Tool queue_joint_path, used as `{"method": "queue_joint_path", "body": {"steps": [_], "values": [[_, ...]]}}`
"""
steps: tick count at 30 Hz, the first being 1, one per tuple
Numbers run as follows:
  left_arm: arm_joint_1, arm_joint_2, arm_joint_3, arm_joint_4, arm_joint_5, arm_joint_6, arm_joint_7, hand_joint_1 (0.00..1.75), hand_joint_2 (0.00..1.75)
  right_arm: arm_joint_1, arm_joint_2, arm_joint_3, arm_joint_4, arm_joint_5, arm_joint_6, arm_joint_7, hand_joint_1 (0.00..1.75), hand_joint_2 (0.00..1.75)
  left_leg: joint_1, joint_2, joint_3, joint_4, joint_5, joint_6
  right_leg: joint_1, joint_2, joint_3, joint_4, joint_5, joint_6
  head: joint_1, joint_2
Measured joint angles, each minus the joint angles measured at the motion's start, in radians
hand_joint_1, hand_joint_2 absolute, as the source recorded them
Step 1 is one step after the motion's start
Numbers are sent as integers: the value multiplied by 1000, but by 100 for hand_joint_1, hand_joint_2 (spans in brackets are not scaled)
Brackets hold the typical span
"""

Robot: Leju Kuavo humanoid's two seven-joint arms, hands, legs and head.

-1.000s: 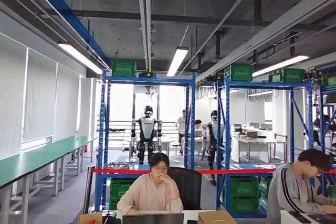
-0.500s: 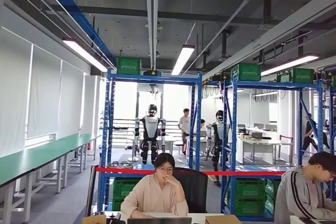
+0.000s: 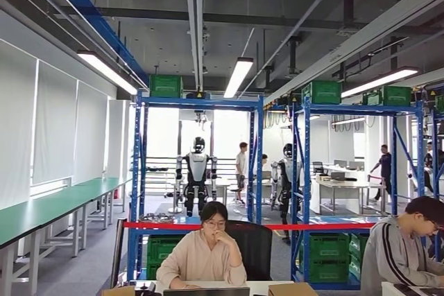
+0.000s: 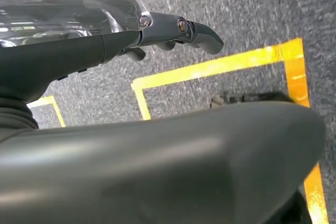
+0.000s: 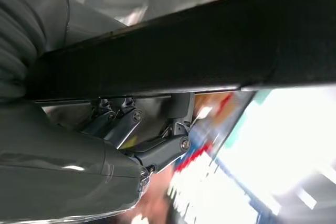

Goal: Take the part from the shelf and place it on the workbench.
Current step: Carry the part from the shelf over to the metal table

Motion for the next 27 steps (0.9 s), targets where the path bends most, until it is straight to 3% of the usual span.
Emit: {"method": "queue_joint_path", "body": {"steps": [3, 5, 8, 9, 10, 11, 13, 15, 17, 20, 22, 24, 25, 26, 27], "values": [[6, -6, 10, 0, -5, 2, 6, 0, 175, -15, -2, -20, 34, 219, -120, 93, 175, 175, -4, -1, 0, -2, 0, 23, 0, -1, -5, 7, -7, 11, 0, 0], [8, -9, 20, 0, -12, 3, 8, 0, 175, -18, -6, -40, 40, 391, -177, 180, 175, 175, -2, -2, 4, -3, -1, 32, -3, 0, -20, 45, -35, 20, 0, 0], [6, -11, 35, 0, -24, 4, 10, 0, 175, -19, -16, -83, 55, 628, -218, 298, 175, 175, -1, -2, 8, -4, -5, 42, -5, 0, -111, 232, -118, 32, 0, 0], [6, -12, 41, 0, -29, 4, 11, 0, 175, -18, -19, -98, 68, 695, -223, 322, 175, 175, -2, -2, 10, -4, -7, 44, -5, 0, -141, 284, -131, 32, 0, 0], [7, -13, 47, 0, -34, 4, 13, 0, 175, -15, -22, -114, 85, 764, -229, 343, 175, 175, -3, -3, 12, -4, -9, 46, -5, 0, -156, 303, -125, 31, 0, 0], [8, -14, 54, 0, -41, 4, 13, 0, 175, -13, -24, -130, 104, 832, -237, 363, 175, 175, -5, -5, 16, -4, -11, 47, -4, 1, -150, 278, -98, 26, 0, 0], [7, -16, 66, 0, -53, 4, 13, 0, 175, -12, -26, -158, 138, 953, -255, 406, 175, 175, -9, -7, 22, -5, -16, 47, 3, 3, -97, 142, -18, 8, 0, 0], [5, -19, 77, 0, -65, 4, 13, 0, 175, -13, -26, -179, 168, 1041, -264, 443, 175, 175, -12, -8, 24, -7, -18, 44, 10, 4, -52, 34, 26, -9, 0, 0], [4, -21, 87, 0, -74, 3, 13, 0, 175, -12, -26, -195, 200, 1092, -264, 468, 175, 175, -11, -8, 24, -12, -19, 37, 15, 4, -41, 10, 26, -14, 0, 1], [5, -24, 98, 0, -83, 1, 13, 0, 175, -9, -25, -216, 246, 1125, -254, 486, 175, 175, -12, -7, 19, 1, -38, 25, 7, 0, -27, -18, 33, -16, 0, 0], [4, -24, 103, 0, -88, -1, 11, 0, 175, -8, -23, -227, 278, 1129, -247, 487, 175, 175, -13, -5, -21, 88, -88, 21, 4, -2, -20, -29, 36, -17, 0, 0], [4, -24, 109, 0, -94, -5, 7, 0, 175, 1, -21, -238, 314, 1128, -239, 485, 175, 175, -12, -5, -83, 211, -133, 17, 4, -2, -18, -28, 33, -18, 0, 0], [5, -23, 112, 0, -98, -7, 4, 0, 175, 7, -19, -244, 331, 1127, -237, 483, 175, 175, -12, -5, -102, 240, -133, 14, 4, -2, -17, -27, 32, -18, 0, 0], [6, -23, 115, 0, -102, -10, 0, 0, 175, 13, -16, -249, 347, 1125, -236, 480, 175, 175, -11, -4, -101, 231, -114, 12, 3, -1, -17, -24, 29, -17, 0, 0], [6, -23, 117, 0, -105, -12, -3, 0, 175, 16, -13, -255, 359, 1123, -236, 477, 175, 175, -9, -4, -80, 181, -77, 9, 2, 1, -16, -19, 25, -14, 0, 0]]}}
